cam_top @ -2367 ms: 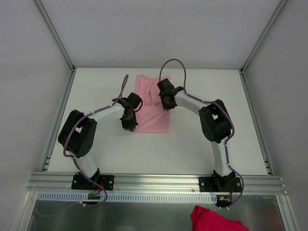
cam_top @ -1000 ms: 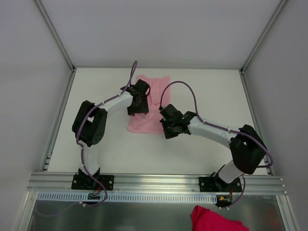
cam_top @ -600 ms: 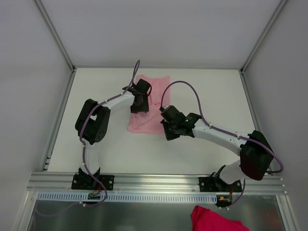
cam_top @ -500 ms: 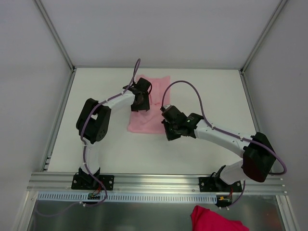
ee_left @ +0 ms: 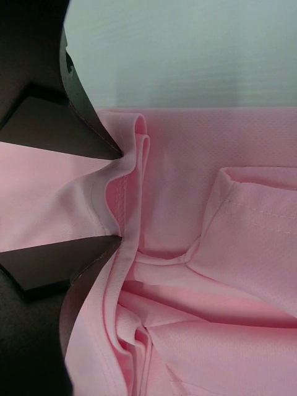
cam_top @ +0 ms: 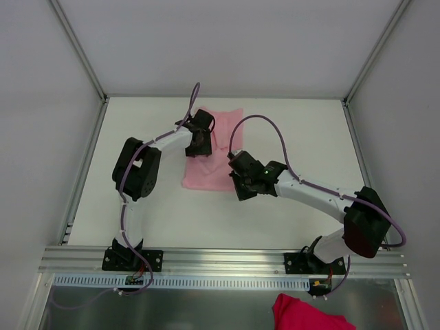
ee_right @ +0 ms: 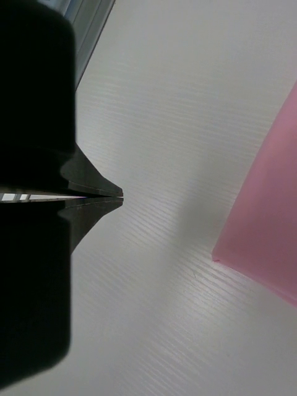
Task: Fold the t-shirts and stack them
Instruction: Fold the folded rectangular tshirt in 1/3 of the way
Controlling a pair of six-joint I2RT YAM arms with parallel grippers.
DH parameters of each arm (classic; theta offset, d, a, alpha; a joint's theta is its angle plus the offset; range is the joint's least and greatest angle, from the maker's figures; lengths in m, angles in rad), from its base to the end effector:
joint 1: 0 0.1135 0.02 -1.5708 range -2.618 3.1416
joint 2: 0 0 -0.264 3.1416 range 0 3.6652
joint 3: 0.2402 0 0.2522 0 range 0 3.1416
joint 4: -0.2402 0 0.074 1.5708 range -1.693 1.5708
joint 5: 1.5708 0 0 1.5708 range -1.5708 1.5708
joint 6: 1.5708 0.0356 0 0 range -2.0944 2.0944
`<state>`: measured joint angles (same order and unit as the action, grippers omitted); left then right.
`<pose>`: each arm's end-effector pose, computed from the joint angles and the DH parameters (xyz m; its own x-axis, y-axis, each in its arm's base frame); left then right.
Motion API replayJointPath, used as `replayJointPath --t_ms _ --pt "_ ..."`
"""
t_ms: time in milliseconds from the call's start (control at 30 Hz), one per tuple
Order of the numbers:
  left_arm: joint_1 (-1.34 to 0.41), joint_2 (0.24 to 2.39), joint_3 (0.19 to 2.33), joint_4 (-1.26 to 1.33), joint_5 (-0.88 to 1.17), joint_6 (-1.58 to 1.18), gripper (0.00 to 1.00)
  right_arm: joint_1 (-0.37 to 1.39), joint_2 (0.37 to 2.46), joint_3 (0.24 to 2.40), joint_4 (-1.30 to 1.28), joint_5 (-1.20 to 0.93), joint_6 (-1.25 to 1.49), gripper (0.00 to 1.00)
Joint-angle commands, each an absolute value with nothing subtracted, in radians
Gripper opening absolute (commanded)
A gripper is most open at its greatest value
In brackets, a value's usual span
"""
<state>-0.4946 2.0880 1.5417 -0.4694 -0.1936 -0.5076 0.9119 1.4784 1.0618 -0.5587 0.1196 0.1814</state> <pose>0.3979 -0.2068 0.1744 -0.8367 -0.0907 -0.5401 -0.0345 0.9930 -0.1133 0.1903 0.2388 0.2416 -0.6328 -0.5246 -0.5695 -0.6404 0.7680 0.0040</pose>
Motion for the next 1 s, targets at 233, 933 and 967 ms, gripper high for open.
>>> replayJointPath --t_ms 233,933,967 --pt "-0.462 2.034 1.586 -0.348 -0.264 -0.465 0.68 0.948 1.442 1.035 -0.574 0.121 0.189 0.01" --pt "-0.425 1.539 1.092 -0.376 -0.149 -0.604 0.91 0.798 1.470 0.999 -0.457 0.178 0.201 0.62" --pt "-0.416 1.528 1.065 -0.358 -0.090 -0.617 0.91 0.778 1.468 1.000 -0.436 0.172 0.201 0.70"
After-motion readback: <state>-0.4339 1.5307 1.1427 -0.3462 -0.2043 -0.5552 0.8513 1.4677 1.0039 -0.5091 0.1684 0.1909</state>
